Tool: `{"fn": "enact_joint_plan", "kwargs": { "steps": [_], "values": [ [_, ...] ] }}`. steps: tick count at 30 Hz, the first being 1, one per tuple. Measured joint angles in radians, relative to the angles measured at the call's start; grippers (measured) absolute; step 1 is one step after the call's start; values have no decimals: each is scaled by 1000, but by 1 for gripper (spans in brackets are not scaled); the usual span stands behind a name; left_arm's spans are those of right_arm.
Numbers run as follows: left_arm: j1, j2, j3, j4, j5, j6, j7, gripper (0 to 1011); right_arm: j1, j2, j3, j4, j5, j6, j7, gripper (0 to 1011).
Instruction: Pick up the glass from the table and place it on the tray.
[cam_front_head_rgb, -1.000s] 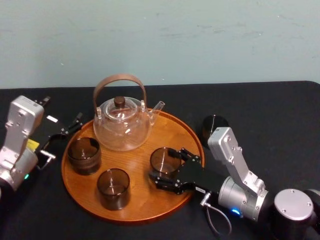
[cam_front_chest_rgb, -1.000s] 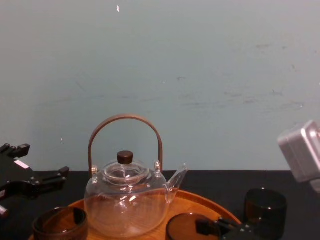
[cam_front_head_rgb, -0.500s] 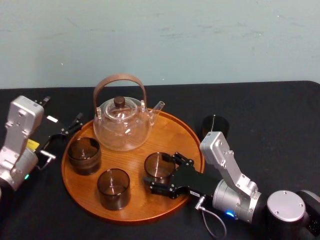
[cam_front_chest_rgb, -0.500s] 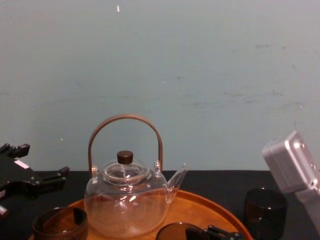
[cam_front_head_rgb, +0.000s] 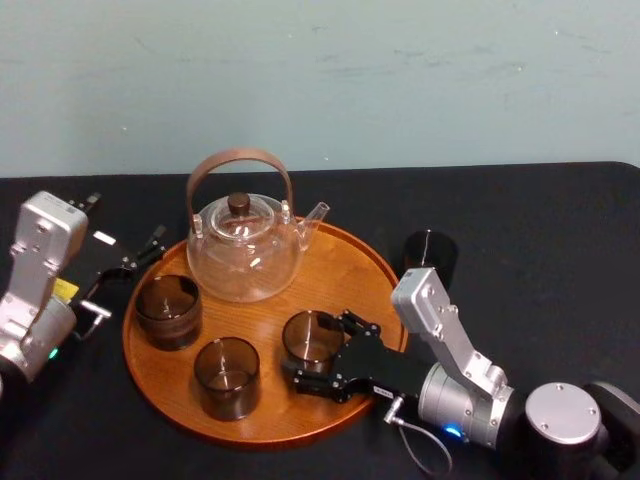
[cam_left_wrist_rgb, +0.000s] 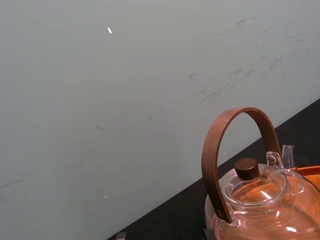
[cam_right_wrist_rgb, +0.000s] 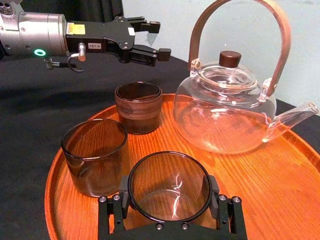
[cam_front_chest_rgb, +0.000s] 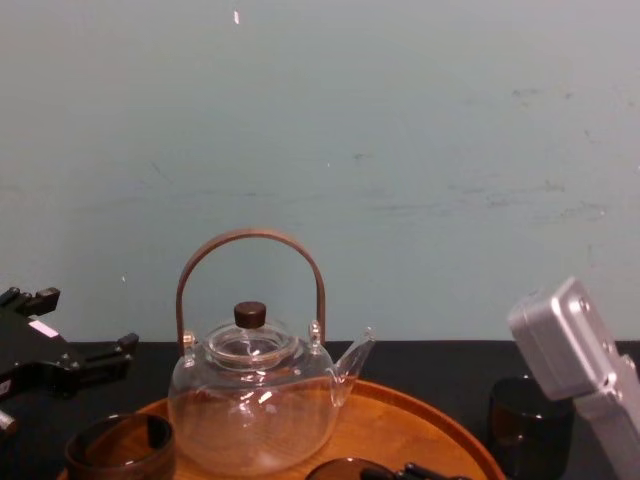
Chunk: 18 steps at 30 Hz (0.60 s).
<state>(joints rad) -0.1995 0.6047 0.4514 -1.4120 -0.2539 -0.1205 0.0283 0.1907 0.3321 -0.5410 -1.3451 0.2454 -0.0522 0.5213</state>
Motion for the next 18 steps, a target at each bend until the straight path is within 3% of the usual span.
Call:
{"fn": "enact_joint_plan", "kwargs": {
  "steps": [18],
  "values": [
    [0,0,0,0,0,0,0,1001,1,-2,-2,3,-2,5,-3,905]
  ]
}}
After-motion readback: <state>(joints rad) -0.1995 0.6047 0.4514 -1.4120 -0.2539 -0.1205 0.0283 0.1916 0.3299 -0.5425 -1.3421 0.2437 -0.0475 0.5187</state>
